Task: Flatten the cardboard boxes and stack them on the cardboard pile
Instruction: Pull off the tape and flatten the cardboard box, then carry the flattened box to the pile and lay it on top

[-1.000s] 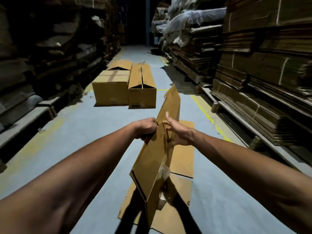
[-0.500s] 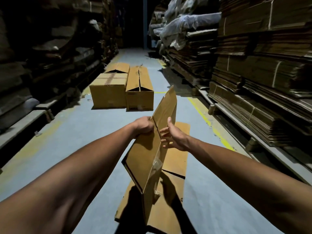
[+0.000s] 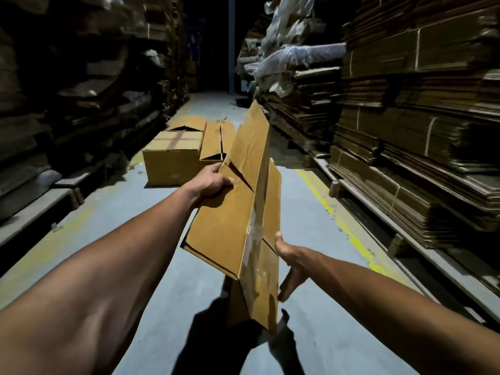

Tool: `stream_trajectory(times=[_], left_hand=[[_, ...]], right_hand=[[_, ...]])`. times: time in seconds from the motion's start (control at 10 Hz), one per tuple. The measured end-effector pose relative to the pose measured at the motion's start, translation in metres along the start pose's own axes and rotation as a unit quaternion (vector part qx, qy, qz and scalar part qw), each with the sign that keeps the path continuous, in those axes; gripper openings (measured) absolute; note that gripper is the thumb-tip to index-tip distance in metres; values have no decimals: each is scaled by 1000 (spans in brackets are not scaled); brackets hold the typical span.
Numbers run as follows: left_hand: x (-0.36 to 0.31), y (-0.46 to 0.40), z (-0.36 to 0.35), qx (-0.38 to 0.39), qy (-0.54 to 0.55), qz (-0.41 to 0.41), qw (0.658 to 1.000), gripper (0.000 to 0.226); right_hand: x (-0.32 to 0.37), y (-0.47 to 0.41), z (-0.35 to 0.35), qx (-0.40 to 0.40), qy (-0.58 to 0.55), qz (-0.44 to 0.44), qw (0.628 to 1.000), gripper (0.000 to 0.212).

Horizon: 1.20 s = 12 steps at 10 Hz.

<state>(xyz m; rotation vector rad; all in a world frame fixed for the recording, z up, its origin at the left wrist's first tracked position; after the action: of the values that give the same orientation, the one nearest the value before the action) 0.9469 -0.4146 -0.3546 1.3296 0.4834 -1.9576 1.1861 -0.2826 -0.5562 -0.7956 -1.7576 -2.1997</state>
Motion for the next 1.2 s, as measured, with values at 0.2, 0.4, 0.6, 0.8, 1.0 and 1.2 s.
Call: stream_trajectory(times=[0.2,0.4,0.6,0.8,1.0,1.2], left_hand=[[-22,-1,11,-29,80,-36,996,47],[-40,-7,13,-50,106,-55,992,39],[-22,-51,33,-90,71,-20,993,67],[-20,-54,42,-150,83,5,985,66],[-18,-45,39,-153,127,53,979,78],[6,-37,51,-199,112,100,968,46]], right_hand=[[-13,-2,-52,146,-122,-55,980,137],[36,-54,-24,-11,-220,129,967,106],[53,-184,97,-162,-344,256,888,99],[66,9,120,-263,-471,345,768,50],[97,24,118,-141,-580,374,710,40],[135,45,118,-113,-576,444,676,52]])
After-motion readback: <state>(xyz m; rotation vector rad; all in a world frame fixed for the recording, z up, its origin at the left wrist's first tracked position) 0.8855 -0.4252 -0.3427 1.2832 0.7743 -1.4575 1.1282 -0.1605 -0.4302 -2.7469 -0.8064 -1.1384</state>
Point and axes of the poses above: each hand's wrist, its own y-axis away from the middle knuckle, its own z-axis out of the back of the hand, x = y × z, the point moved 10 cm from there along -y, towards the middle knuckle, and after that the axes turned 7 degrees about x, right-handed, at the moved point
